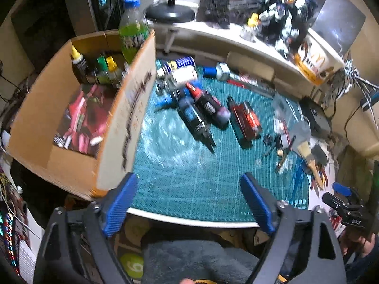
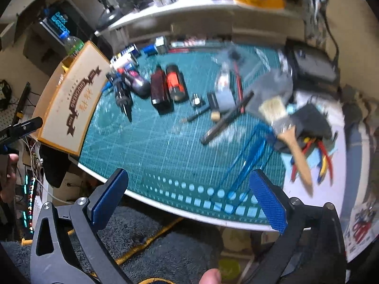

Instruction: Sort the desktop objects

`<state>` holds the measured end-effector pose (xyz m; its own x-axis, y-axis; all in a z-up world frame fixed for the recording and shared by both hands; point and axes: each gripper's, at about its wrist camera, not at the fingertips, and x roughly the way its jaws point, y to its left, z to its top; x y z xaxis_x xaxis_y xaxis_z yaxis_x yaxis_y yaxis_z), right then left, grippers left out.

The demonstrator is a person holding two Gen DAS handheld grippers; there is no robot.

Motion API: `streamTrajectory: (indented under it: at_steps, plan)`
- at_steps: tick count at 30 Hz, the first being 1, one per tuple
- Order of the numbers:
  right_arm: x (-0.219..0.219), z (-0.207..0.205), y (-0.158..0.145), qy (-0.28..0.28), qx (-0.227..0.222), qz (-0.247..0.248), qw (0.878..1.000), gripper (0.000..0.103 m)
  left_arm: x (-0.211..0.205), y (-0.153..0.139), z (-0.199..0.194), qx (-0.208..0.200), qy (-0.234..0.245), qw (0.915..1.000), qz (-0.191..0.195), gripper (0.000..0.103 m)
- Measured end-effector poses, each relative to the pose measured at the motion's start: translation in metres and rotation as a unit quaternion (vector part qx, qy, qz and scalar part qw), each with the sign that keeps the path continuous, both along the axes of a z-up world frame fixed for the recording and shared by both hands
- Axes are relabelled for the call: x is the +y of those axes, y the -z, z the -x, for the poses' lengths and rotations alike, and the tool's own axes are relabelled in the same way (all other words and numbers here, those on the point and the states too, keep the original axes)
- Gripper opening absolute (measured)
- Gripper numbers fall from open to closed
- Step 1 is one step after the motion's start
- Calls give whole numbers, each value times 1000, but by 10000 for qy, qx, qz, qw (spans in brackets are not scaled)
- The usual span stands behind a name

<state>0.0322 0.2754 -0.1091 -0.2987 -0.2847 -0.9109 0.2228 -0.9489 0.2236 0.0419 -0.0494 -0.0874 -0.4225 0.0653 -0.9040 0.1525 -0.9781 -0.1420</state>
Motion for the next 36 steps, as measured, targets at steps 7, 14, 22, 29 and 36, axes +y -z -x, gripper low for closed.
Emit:
streamTrajectory:
  at_steps: [7,14,22,29,36]
  plan:
    - [-23,16,-47,185,408,33,9990,103,-13,-34,14,240,106,9993,271,103]
    - [-53,20,-75,97,734,7,9973,103,-25,-46,19,380,162,9984,397,103]
    - [-65,14,-76,152,702,-55,9974,103,-34,-50,17,458,146,9978,458,103]
    - [-66,11,-77,215,692,-74,9973,103,-39,-49,18,435,187,9979,437,103]
    - [-66,12,-77,256,692,-66,9973,103,-43,-46,20,400,178,9981,440,103]
